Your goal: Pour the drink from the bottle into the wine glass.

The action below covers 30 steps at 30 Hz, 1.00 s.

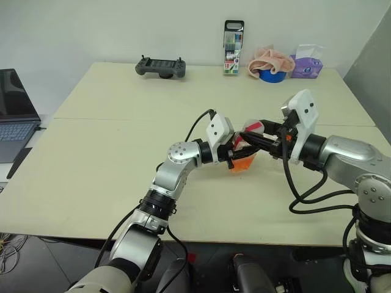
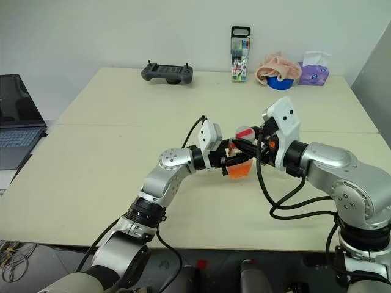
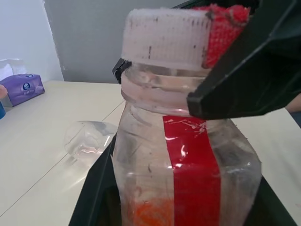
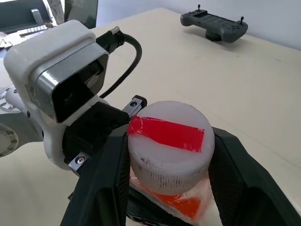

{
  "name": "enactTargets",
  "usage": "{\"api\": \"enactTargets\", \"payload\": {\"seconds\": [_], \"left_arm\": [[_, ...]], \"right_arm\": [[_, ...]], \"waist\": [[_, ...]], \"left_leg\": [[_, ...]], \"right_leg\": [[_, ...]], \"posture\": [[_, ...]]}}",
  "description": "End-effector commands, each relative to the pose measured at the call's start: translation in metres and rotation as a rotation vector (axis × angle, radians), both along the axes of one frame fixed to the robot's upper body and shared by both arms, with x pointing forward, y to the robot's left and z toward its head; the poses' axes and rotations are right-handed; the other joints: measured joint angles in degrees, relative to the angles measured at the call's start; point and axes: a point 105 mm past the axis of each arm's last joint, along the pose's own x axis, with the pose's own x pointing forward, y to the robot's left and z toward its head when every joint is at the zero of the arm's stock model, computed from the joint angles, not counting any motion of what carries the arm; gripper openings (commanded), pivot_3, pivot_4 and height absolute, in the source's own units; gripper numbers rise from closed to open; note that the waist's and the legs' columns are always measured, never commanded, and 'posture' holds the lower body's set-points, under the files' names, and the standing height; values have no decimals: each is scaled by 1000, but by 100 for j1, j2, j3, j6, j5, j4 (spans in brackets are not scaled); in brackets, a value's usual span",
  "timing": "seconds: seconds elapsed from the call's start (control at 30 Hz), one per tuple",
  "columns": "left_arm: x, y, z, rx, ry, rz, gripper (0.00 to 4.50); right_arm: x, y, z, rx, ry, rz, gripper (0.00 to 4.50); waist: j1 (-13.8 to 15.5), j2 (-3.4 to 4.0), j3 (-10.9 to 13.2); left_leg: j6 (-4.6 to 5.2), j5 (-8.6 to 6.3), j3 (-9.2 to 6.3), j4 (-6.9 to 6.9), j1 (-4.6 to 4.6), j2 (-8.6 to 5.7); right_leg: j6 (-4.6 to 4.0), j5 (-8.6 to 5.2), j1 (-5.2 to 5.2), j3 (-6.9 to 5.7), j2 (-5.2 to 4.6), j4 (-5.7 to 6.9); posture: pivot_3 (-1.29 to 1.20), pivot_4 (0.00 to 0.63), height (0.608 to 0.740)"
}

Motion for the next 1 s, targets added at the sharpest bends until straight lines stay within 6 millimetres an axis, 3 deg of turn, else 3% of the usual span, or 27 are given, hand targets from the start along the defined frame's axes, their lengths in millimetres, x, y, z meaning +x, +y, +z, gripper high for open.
{"api": "enactTargets", "payload": {"seconds": [0.03, 0.13, 0.33, 0.53, 0.7, 0.87, 1.0], "left_arm": [[11, 14, -10, 3, 63, 70, 1661], [9, 14, -10, 3, 69, 63, 1660], [8, 13, -10, 0, 77, 61, 1659], [7, 14, -11, 10, 86, 46, 1656], [4, 12, -15, 8, 90, 54, 1654], [4, 12, -14, -2, 93, 62, 1653], [5, 14, -14, -1, 93, 63, 1636]], "right_arm": [[-28, 19, 29, -14, -142, 236, 1927], [-26, 18, 28, -35, -132, 280, 1927], [3, 11, 47, 41, -219, 149, 1927], [10, 11, 60, 198, -226, 50, 1927], [18, 8, 54, 303, -158, -85, 1927], [12, 17, 42, 121, -191, -112, 1927], [-1, 25, 40, 52, -221, -11, 1926]], "waist": [[2, 0, 0], [1, -1, 0], [-4, 0, 0], [0, 0, 0], [5, 0, 0], [5, 0, 0], [5, 1, 0]], "left_leg": [[0, 0, 0, 0, 0, 0], [0, 0, 4, 0, -1, -1], [0, 0, 5, 4, 3, 6], [0, 1, -1, 6, -1, 5], [-1, 1, -22, 5, -1, 6], [-1, 1, -30, 5, -5, -1], [0, 0, -27, 5, -3, -2]], "right_leg": [[0, 0, 0, 0, 0, 0], [0, 0, 0, 1, -1, -3], [0, 0, 0, 3, 0, 5], [-1, 1, 0, 2, -3, 3], [-2, 1, -4, 4, -12, 6], [-1, 1, -4, 2, -11, 2], [-1, 1, -3, 2, -11, 2]], "posture": [[0, 150, 740], [0, 150, 740], [0, 150, 740], [0, 150, 740], [0, 150, 740], [0, 150, 740], [0, 150, 740]]}}
